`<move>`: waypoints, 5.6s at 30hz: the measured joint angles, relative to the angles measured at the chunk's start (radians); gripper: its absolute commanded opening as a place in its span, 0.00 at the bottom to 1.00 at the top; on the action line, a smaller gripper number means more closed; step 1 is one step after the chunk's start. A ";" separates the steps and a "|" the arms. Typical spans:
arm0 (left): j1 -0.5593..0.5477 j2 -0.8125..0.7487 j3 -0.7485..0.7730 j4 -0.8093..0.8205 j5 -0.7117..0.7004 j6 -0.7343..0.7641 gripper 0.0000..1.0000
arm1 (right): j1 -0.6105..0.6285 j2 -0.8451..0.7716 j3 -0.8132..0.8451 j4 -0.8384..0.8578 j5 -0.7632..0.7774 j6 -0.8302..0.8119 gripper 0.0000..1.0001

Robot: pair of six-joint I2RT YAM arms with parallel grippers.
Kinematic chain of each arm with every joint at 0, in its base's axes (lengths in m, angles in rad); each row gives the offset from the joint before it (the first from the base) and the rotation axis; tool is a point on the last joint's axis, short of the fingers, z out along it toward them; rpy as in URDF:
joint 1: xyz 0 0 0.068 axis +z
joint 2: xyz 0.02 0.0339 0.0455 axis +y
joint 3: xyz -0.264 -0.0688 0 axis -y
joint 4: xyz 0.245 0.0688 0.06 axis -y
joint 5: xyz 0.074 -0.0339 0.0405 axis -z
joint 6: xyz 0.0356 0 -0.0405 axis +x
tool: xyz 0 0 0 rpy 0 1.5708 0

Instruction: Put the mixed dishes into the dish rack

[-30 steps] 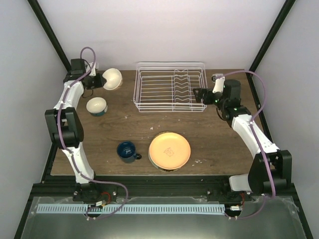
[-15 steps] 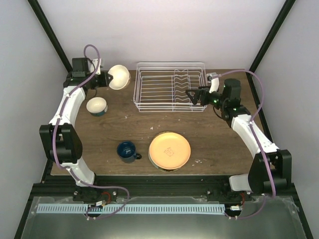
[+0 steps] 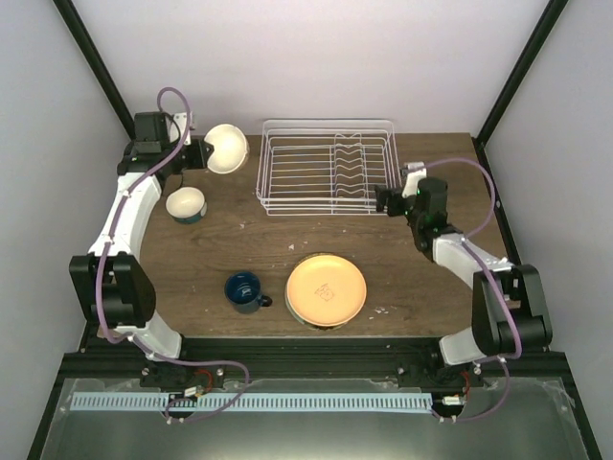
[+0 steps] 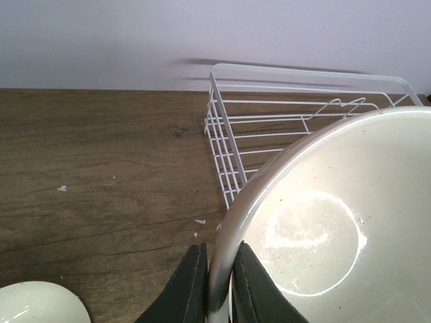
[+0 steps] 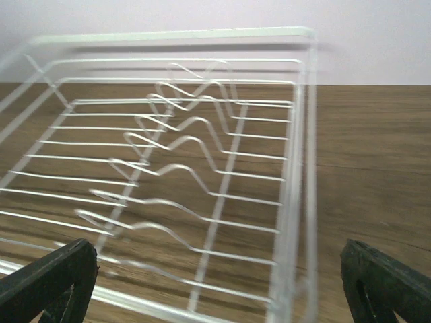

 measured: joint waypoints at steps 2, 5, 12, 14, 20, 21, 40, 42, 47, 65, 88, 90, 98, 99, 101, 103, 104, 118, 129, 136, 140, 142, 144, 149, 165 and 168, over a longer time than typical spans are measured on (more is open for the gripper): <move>0.000 -0.018 -0.007 0.000 -0.008 0.002 0.00 | 0.000 -0.037 -0.106 0.114 0.080 -0.061 1.00; 0.000 -0.038 -0.010 0.001 -0.017 0.007 0.00 | 0.000 -0.038 -0.193 0.232 0.153 -0.121 1.00; 0.000 -0.045 -0.010 -0.006 -0.029 0.023 0.00 | -0.015 0.027 -0.253 0.408 0.220 -0.207 1.00; 0.000 -0.045 -0.010 -0.010 -0.033 0.026 0.00 | -0.035 0.026 -0.248 0.413 0.214 -0.218 1.00; 0.000 -0.045 -0.010 -0.016 -0.037 0.035 0.00 | -0.115 0.010 -0.266 0.426 0.150 -0.218 1.00; 0.000 -0.045 -0.010 -0.015 -0.037 0.037 0.00 | -0.122 0.010 -0.283 0.444 0.135 -0.217 1.00; 0.000 -0.045 -0.013 0.023 -0.023 0.034 0.00 | -0.163 0.043 -0.615 0.993 0.050 -0.172 1.00; 0.000 -0.045 -0.014 0.023 -0.023 0.034 0.00 | -0.175 0.043 -0.596 0.995 0.060 -0.161 1.00; 0.000 -0.045 -0.015 0.023 -0.024 0.033 0.00 | -0.179 0.043 -0.596 0.983 0.065 -0.148 1.00; 0.000 -0.058 -0.044 0.022 -0.033 0.037 0.00 | -0.179 0.043 -0.596 0.969 0.064 -0.141 1.00; 0.000 -0.058 -0.063 0.037 -0.028 0.032 0.00 | -0.179 0.043 -0.596 0.969 0.064 -0.141 1.00; 0.000 -0.058 -0.063 0.040 -0.028 0.029 0.00 | -0.179 0.043 -0.596 0.969 0.064 -0.141 1.00; 0.000 -0.051 -0.064 0.063 -0.024 0.015 0.00 | -0.179 0.043 -0.596 0.969 0.064 -0.141 1.00; 0.000 -0.048 -0.064 0.063 -0.023 0.015 0.00 | -0.179 0.044 -0.596 0.969 0.064 -0.141 1.00; 0.000 -0.041 -0.064 0.064 -0.017 0.014 0.00 | -0.179 0.043 -0.596 0.969 0.064 -0.141 1.00; 0.000 -0.036 -0.064 0.061 -0.016 0.015 0.00 | -0.179 0.043 -0.596 0.969 0.064 -0.141 1.00; 0.000 -0.036 -0.066 0.062 -0.014 0.015 0.00 | -0.179 0.043 -0.596 0.969 0.064 -0.141 1.00; -0.037 -0.061 -0.213 0.120 0.060 0.002 0.00 | -0.148 -0.039 -0.534 0.749 0.137 -0.156 1.00; -0.198 -0.104 -0.242 0.224 0.051 -0.027 0.00 | 0.026 -0.290 0.185 0.014 -0.086 0.074 1.00; -0.273 -0.104 -0.248 0.264 0.066 -0.056 0.00 | 0.052 -0.142 0.241 -0.060 -0.485 0.276 1.00; -0.294 -0.104 -0.255 0.292 0.072 -0.072 0.00 | 0.086 -0.043 0.241 -0.085 -0.639 0.342 1.00; -0.307 -0.103 -0.256 0.298 0.073 -0.076 0.00 | 0.104 -0.011 0.241 -0.082 -0.699 0.375 1.00; -0.320 -0.103 -0.257 0.305 0.074 -0.080 0.00 | 0.119 0.015 0.241 -0.061 -0.758 0.409 1.00; -0.338 -0.100 -0.274 0.315 0.080 -0.088 0.00 | 0.138 0.072 0.245 0.003 -0.860 0.479 1.00; -0.362 -0.045 -0.277 0.332 0.049 -0.090 0.00 | 0.190 0.211 0.336 0.051 -0.927 0.527 1.00; -0.363 -0.035 -0.277 0.332 0.042 -0.090 0.00 | 0.189 0.221 0.336 0.051 -0.923 0.528 1.00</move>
